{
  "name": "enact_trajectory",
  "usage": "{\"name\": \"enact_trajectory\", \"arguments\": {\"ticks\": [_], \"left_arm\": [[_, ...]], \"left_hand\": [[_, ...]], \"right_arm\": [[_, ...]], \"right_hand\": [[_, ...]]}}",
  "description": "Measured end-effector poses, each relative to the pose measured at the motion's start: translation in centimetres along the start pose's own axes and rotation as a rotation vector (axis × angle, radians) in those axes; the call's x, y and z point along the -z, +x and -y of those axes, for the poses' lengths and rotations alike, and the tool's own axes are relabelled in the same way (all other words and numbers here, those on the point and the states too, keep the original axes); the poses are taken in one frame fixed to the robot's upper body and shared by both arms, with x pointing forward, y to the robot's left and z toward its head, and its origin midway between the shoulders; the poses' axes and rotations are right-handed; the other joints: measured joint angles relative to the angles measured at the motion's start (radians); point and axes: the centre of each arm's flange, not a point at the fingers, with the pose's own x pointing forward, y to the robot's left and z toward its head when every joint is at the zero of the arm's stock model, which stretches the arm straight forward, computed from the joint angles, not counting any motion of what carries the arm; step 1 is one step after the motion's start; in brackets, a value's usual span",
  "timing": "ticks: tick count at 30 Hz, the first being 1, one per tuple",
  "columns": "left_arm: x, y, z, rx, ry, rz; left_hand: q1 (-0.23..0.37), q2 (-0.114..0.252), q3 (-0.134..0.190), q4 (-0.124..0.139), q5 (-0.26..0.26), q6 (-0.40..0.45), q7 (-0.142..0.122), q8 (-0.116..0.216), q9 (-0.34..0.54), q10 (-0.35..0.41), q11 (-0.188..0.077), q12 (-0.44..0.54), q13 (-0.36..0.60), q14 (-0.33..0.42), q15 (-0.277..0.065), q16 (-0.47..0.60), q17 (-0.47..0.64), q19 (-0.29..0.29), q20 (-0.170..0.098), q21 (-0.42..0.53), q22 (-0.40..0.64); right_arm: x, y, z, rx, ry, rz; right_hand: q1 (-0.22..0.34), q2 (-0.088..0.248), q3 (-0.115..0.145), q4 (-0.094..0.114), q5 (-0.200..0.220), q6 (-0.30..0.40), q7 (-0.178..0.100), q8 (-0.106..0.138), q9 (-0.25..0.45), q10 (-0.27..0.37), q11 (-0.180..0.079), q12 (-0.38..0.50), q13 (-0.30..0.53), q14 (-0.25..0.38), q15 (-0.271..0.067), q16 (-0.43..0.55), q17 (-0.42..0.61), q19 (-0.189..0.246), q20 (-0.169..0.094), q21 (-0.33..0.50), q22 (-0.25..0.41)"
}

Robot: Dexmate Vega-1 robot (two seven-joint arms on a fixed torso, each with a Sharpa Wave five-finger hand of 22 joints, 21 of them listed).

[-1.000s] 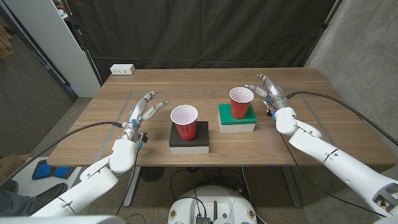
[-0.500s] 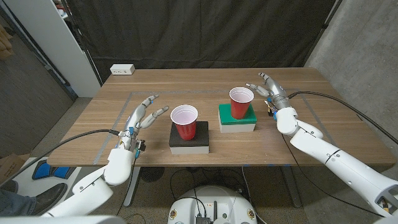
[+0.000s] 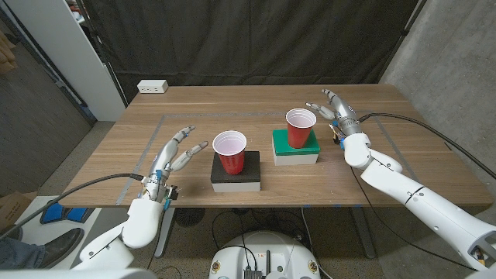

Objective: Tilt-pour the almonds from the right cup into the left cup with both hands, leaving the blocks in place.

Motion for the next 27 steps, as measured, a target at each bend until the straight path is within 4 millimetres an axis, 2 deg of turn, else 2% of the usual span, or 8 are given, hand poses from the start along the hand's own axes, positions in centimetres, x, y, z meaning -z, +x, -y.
{"name": "enact_trajectory", "arguments": {"ticks": [9, 10, 11, 22, 23, 27], "left_arm": [[-0.6, 0.0, 0.2, 0.017, -0.004, 0.033], [-0.2, -1.9, 0.2, 0.018, -0.014, -0.001], [-0.2, -2.1, 0.2, 0.019, -0.017, -0.002], [-0.6, -2.7, 0.5, 0.038, -0.035, 0.02], [0.0, -3.8, 0.6, 0.035, -0.042, -0.012], [-0.3, -3.8, 0.9, 0.057, -0.05, 0.003]], "left_hand": [[0.0, 0.0, 0.0, 0.0, 0.0, 0.0, 0.0, 0.0, 0.0, 0.0, 0.0, 0.0, 0.0, 0.0, 0.0, 0.0, 0.0, -0.004, -0.004, 0.0, 0.0], [0.0, 0.0, 0.0, 0.0, 0.0, 0.0, 0.0, 0.0, 0.0, 0.0, 0.0, 0.0, 0.0, 0.0, 0.0, 0.0, 0.0, -0.004, -0.004, 0.0, 0.0], [0.0, 0.0, 0.0, 0.0, 0.0, 0.0, 0.0, 0.0, 0.0, 0.0, 0.0, 0.0, 0.0, 0.0, 0.0, 0.0, 0.0, -0.004, -0.004, 0.0, 0.0], [0.008, 0.0, 0.0, 0.0, 0.0, -0.001, -0.001, 0.0, 0.0, -0.003, -0.003, -0.006, 0.0, 0.0, -0.001, 0.0, 0.0, -0.008, 0.0, 0.0, 0.0], [0.008, 0.0, 0.0, 0.0, 0.0, -0.006, -0.002, -0.002, 0.0, -0.003, -0.003, -0.006, 0.0, -0.002, -0.002, 0.0, 0.0, -0.008, 0.0, 0.0, 0.0], [0.016, -0.001, -0.003, -0.003, 0.004, -0.024, -0.002, -0.009, 0.0, -0.018, 0.001, -0.013, 0.0, -0.015, -0.003, 0.0, 0.0, -0.019, -0.001, -0.008, 0.0]], "right_arm": [[-0.2, -0.2, -0.1, 0.007, 0.001, 0.001], [-0.3, -0.2, -0.1, 0.007, 0.001, 0.002], [-0.3, -0.2, -0.1, 0.009, 0.002, 0.002], [-0.4, -0.4, -0.4, 0.01, 0.01, -0.001], [-0.4, -0.4, -0.3, 0.019, 0.011, 0.001], [-0.4, -0.4, -0.4, 0.018, 0.013, -0.002]], "right_hand": [[0.0, 0.0, 0.0, 0.0, 0.0, 0.0, 0.0, -0.004, 0.0, 0.0, 0.0, 0.0, 0.0, 0.0, 0.0, 0.0, 0.0, 0.0, 0.0, 0.0, 0.0], [0.0, 0.0, 0.0, 0.0, 0.0, 0.0, 0.0, -0.004, 0.0, 0.0, 0.0, 0.0, 0.0, 0.0, 0.0, 0.0, 0.0, 0.0, 0.0, 0.0, 0.0], [0.0, 0.0, 0.0, 0.0, 0.0, 0.0, 0.0, -0.004, 0.0, 0.0, 0.0, 0.0, 0.0, 0.0, 0.0, 0.0, 0.0, 0.0, 0.0, 0.0, 0.0], [0.0, 0.0, 0.0, 0.0, 0.0, 0.0, 0.0, -0.004, 0.0, 0.0, 0.0, 0.0, 0.0, -0.004, -0.004, 0.0, 0.0, 0.0, 0.0, 0.0, 0.0], [0.0, 0.0, 0.0, 0.0, 0.0, 0.0, 0.0, -0.004, 0.0, 0.0, 0.0, 0.0, 0.0, -0.004, -0.004, 0.0, 0.0, 0.0, 0.0, 0.0, 0.0], [0.0, 0.0, 0.0, 0.0, 0.0, 0.0, 0.0, -0.004, 0.0, 0.0, 0.0, 0.0, 0.0, -0.006, -0.001, 0.0, 0.0, -0.004, 0.004, -0.004, 0.0]]}}
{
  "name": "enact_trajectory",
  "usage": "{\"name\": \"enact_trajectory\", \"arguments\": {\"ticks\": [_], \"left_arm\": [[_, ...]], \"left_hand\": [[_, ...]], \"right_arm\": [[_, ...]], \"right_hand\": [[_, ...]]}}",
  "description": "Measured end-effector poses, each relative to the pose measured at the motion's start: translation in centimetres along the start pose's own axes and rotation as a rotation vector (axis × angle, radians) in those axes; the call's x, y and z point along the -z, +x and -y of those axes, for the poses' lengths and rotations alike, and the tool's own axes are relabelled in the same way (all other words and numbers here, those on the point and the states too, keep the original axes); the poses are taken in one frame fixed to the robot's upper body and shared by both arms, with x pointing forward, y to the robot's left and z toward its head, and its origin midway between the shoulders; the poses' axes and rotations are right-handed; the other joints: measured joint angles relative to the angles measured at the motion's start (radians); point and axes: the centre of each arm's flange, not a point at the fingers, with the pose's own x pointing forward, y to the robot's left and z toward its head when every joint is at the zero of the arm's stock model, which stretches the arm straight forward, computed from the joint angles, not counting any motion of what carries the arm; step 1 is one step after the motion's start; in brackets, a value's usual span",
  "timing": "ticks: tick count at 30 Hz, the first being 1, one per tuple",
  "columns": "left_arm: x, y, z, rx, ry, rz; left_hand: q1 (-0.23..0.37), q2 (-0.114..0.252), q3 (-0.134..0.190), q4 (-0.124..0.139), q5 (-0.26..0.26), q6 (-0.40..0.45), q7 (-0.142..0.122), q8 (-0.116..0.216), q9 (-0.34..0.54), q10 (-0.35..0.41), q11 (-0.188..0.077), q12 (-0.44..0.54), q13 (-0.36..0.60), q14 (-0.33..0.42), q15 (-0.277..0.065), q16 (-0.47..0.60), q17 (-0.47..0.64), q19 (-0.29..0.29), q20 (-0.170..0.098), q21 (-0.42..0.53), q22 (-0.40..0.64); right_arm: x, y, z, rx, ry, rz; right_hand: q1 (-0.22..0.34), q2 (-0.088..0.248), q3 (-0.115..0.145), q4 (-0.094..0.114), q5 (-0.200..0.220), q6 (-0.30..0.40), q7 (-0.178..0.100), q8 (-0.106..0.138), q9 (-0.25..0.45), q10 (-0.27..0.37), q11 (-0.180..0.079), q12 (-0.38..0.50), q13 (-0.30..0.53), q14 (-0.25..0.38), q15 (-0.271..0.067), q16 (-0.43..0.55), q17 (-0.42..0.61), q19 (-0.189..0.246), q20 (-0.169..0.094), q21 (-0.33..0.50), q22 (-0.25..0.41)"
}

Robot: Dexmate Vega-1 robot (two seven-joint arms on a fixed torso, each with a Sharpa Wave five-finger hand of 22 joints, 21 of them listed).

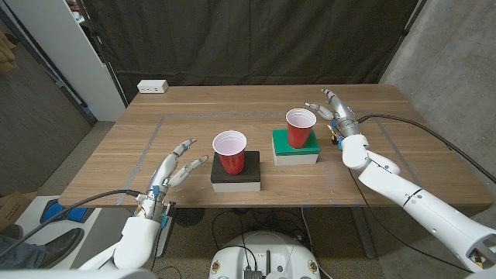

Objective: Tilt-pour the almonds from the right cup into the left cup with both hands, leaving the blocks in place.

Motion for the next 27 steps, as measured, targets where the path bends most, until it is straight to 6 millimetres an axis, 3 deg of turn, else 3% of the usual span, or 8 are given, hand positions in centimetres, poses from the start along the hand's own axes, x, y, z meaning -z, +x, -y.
{"name": "enact_trajectory", "arguments": {"ticks": [7, 27], "left_arm": [[0.0, 0.3, 0.5, 0.064, -0.002, 0.037], [-0.9, 1.8, 0.5, 0.197, 0.054, 0.123]], "left_hand": [[0.01, -0.007, -0.004, -0.004, 0.0, -0.038, -0.003, -0.007, 0.0, -0.034, 0.004, -0.008, 0.0, -0.028, -0.001, -0.007, 0.005, -0.021, -0.003, -0.008, 0.0], [0.019, -0.016, -0.011, -0.002, 0.0, -0.04, 0.0, -0.003, 0.0, -0.014, 0.012, 0.0, 0.0, -0.005, 0.002, 0.002, 0.005, -0.008, 0.0, 0.0, 0.0]], "right_arm": [[-0.2, 0.0, -0.1, 0.005, 0.004, 0.005], [-0.8, -0.6, -0.4, 0.0, 0.006, 0.01]], "right_hand": [[0.0, 0.0, 0.0, 0.0, 0.0, 0.0, 0.0, 0.0, 0.0, 0.0, 0.0, 0.0, 0.0, -0.001, 0.001, 0.0, -0.005, 0.0, 0.0, 0.0, 0.0], [0.0, 0.0, -0.004, 0.004, 0.0, 0.0, 0.0, 0.0, 0.0, 0.0, 0.0, 0.0, 0.0, -0.001, 0.001, 0.0, -0.005, 0.0, 0.0, 0.0, 0.0]]}}
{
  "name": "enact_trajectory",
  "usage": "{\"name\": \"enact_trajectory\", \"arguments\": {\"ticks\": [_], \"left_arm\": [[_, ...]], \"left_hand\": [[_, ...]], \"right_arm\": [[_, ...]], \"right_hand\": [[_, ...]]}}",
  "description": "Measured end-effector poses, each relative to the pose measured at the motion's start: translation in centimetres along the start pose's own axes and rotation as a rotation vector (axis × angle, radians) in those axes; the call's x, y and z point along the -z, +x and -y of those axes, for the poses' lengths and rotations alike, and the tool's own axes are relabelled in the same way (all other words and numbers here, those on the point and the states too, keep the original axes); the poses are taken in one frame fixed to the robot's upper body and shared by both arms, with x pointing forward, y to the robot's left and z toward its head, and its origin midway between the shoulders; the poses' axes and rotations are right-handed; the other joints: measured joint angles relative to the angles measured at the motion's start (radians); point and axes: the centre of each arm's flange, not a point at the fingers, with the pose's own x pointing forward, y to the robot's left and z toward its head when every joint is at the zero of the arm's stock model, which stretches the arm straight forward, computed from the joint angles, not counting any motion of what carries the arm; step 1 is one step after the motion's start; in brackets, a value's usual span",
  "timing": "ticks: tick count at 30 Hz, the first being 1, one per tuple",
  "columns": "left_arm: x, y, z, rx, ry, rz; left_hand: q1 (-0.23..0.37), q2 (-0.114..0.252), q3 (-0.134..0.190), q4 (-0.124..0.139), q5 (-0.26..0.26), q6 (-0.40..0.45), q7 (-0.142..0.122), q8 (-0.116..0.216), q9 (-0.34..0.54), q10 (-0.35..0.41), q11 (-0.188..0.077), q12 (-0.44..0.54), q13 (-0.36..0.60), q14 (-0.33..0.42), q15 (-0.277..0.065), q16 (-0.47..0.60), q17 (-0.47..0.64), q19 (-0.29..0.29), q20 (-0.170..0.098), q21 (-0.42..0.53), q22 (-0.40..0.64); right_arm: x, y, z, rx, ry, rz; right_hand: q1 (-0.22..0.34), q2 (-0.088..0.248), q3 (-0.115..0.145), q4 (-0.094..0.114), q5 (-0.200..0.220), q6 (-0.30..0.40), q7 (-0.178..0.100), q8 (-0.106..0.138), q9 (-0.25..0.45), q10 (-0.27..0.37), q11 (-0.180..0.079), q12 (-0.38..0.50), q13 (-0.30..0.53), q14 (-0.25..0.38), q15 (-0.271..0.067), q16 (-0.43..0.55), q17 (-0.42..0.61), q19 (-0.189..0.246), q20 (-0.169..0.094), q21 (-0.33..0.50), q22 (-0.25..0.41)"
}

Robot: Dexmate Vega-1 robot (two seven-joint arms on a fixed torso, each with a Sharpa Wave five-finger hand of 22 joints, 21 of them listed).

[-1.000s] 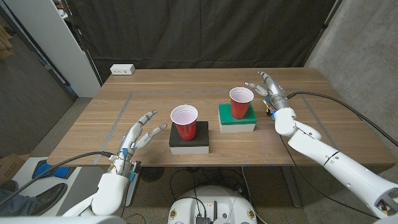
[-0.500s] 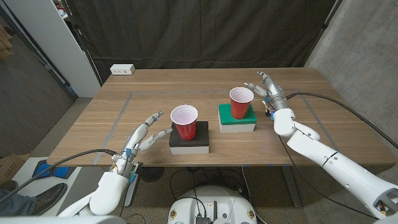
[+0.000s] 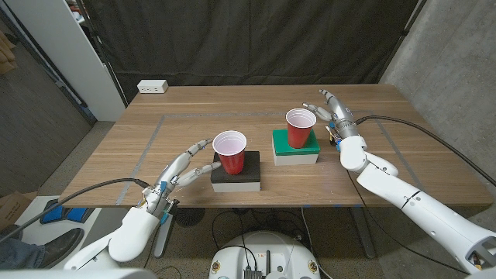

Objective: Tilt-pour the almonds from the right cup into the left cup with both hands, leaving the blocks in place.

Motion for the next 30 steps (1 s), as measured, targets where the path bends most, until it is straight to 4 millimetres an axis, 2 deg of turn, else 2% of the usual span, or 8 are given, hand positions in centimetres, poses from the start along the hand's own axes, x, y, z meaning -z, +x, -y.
{"name": "enact_trajectory", "arguments": {"ticks": [2, 10, 19, 20, 30], "left_arm": [[-0.1, 0.3, 0.0, 0.011, 0.004, 0.009], [-0.3, 1.3, 0.4, 0.057, 0.013, 0.032], [0.0, 1.3, 0.9, 0.094, 0.029, 0.015], [-0.4, 2.5, 1.3, 0.114, 0.038, 0.043], [-0.3, 3.6, 2.3, 0.146, 0.063, 0.048]], "left_hand": [[0.0, 0.0, -0.002, 0.002, 0.0, 0.007, 0.007, 0.008, 0.0, 0.007, -0.002, 0.0, 0.0, 0.007, 0.0, 0.003, 0.0, 0.008, -0.001, 0.003, 0.0], [0.004, -0.004, -0.007, -0.002, 0.0, 0.012, 0.002, 0.008, 0.0, 0.016, -0.001, 0.007, 0.0, 0.012, -0.005, 0.003, -0.003, 0.015, 0.003, 0.008, 0.0], [0.008, -0.008, -0.006, -0.002, 0.0, 0.012, 0.002, 0.008, 0.0, 0.016, -0.001, 0.007, 0.0, 0.012, -0.005, 0.003, -0.003, 0.015, 0.003, 0.008, 0.0], [0.008, -0.008, -0.006, -0.002, 0.0, 0.012, 0.002, 0.008, 0.0, 0.016, -0.001, 0.007, 0.0, 0.012, -0.005, 0.003, -0.003, 0.015, 0.003, 0.008, 0.0], [0.032, -0.011, -0.006, -0.002, 0.001, 0.015, -0.001, 0.015, 0.0, 0.02, -0.012, 0.007, 0.0, 0.017, 0.001, 0.003, -0.003, 0.021, -0.002, 0.008, 0.0]], "right_arm": [[-0.1, -0.1, 0.0, 0.0, 0.0, 0.001], [-0.2, -0.3, 0.1, 0.0, 0.0, 0.002], [-0.3, -0.6, 0.3, 0.0, -0.001, 0.006], [-0.2, -0.7, 0.3, 0.0, -0.003, 0.002], [0.1, -1.1, 0.5, -0.003, 0.002, -0.005]], "right_hand": [[0.0, 0.0, 0.0, 0.0, 0.0, 0.0, 0.0, 0.0, 0.0, 0.0, 0.0, 0.0, 0.0, 0.0, 0.0, 0.0, 0.0, 0.0, 0.0, 0.0, 0.0], [0.0, 0.0, 0.0, 0.0, 0.0, 0.0, 0.0, 0.0, 0.0, 0.0, 0.0, 0.0, 0.0, 0.0, 0.0, 0.0, 0.0, 0.0, 0.0, 0.0, 0.0], [0.0, 0.0, 0.0, 0.0, 0.0, 0.0, 0.0, 0.0, 0.0, 0.0, 0.0, 0.0, 0.0, 0.0, 0.0, 0.0, 0.0, 0.0, 0.0, 0.0, 0.0], [0.0, 0.0, 0.0, 0.0, 0.0, 0.0, 0.0, 0.0, 0.0, 0.0, 0.0, 0.0, 0.0, 0.0, 0.0, 0.0, 0.0, 0.0, 0.0, 0.0, 0.0], [0.0, 0.0, 0.0, 0.0, 0.0, -0.005, -0.005, -0.003, 0.0, 0.0, 0.0, 0.0, 0.0, 0.0, 0.0, 0.004, 0.0, 0.004, 0.004, 0.0, 0.0]]}}
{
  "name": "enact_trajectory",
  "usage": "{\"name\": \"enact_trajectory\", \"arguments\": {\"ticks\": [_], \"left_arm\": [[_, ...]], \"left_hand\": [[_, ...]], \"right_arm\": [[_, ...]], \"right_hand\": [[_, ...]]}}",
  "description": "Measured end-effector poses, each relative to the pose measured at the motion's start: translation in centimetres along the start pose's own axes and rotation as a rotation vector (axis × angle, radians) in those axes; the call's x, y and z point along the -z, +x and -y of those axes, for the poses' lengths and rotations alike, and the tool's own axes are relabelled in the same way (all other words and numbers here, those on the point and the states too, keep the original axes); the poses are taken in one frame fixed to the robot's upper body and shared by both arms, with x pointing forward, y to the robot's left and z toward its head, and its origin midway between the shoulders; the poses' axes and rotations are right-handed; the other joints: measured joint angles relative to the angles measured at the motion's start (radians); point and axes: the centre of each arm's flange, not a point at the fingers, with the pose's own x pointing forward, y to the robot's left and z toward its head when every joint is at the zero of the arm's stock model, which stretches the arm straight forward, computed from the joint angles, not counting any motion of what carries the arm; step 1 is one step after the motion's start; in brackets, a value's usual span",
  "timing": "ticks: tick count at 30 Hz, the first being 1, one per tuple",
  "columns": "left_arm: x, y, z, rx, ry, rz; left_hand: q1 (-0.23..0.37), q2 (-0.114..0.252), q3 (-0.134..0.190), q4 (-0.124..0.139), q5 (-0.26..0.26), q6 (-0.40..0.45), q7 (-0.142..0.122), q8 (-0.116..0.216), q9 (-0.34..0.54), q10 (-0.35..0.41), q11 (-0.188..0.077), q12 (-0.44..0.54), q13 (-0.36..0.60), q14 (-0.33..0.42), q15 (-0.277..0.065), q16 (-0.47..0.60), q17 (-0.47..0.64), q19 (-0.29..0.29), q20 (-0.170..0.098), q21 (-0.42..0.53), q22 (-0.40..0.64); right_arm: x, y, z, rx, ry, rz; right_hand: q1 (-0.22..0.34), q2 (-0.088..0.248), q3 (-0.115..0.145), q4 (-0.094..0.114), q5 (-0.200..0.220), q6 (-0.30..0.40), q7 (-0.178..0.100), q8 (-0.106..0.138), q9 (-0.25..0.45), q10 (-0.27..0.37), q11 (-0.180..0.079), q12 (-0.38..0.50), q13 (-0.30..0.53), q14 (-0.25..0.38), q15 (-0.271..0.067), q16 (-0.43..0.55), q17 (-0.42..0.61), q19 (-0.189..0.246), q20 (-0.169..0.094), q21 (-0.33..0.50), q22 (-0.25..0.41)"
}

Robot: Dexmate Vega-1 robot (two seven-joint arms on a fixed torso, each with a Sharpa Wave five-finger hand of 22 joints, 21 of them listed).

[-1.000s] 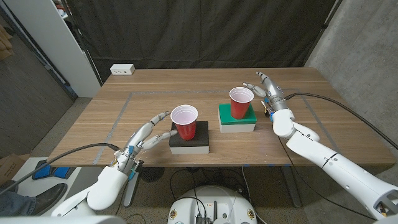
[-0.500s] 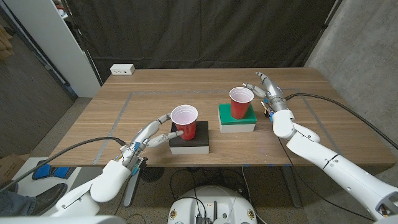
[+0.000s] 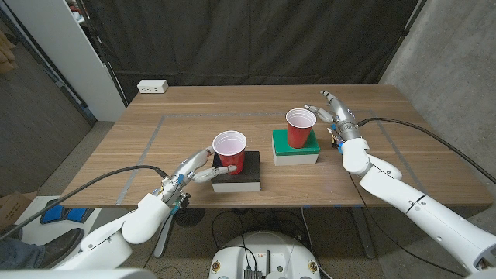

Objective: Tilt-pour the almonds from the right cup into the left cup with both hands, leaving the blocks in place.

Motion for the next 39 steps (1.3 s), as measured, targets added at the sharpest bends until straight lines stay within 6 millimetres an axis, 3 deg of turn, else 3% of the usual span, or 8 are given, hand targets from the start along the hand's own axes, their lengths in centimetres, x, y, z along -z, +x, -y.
{"name": "enact_trajectory", "arguments": {"ticks": [7, 19, 39], "left_arm": [[0.4, 1.0, 0.6, 0.011, -0.002, 0.011], [0.2, 2.3, 1.3, 0.008, -0.054, 0.063], [0.0, 1.8, 1.4, -0.078, -0.13, 0.09]], "left_hand": [[0.032, 0.002, -0.004, -0.004, 0.002, 0.024, -0.002, 0.008, 0.0, 0.014, -0.013, 0.0, 0.0, 0.019, -0.004, 0.004, 0.0, 0.017, 0.003, 0.0, 0.0], [0.125, 0.026, -0.004, -0.004, 0.002, 0.143, 0.011, 0.03, -0.002, 0.125, -0.028, 0.025, 0.0, 0.123, -0.005, 0.018, 0.0, 0.101, -0.001, 0.013, 0.0], [0.191, 0.062, -0.001, -0.001, 0.002, 0.222, 0.007, 0.029, -0.002, 0.211, -0.032, 0.029, 0.0, 0.202, -0.006, 0.022, 0.0, 0.179, -0.003, 0.025, 0.003]], "right_arm": [[0.1, -0.1, 0.1, 0.0, 0.0, -0.005], [0.3, -0.2, 0.1, -0.001, -0.002, -0.012], [0.4, -0.1, 0.1, -0.009, -0.004, -0.012]], "right_hand": [[0.0, 0.0, 0.0, 0.0, 0.0, 0.0, 0.0, -0.001, 0.0, 0.0, 0.0, 0.0, 0.0, 0.0, 0.0, 0.001, 0.0, 0.002, 0.002, 0.0, 0.0], [0.0, 0.0, 0.0, 0.0, 0.0, 0.0, 0.0, -0.001, 0.0, 0.001, -0.001, 0.0, 0.0, 0.004, 0.003, 0.001, 0.0, 0.002, 0.002, 0.0, 0.0], [0.0, 0.0, -0.004, 0.004, 0.0, 0.0, 0.0, -0.001, 0.0, 0.006, -0.006, 0.0, 0.0, 0.007, 0.0, 0.001, 0.0, 0.002, 0.002, 0.0, 0.0]]}}
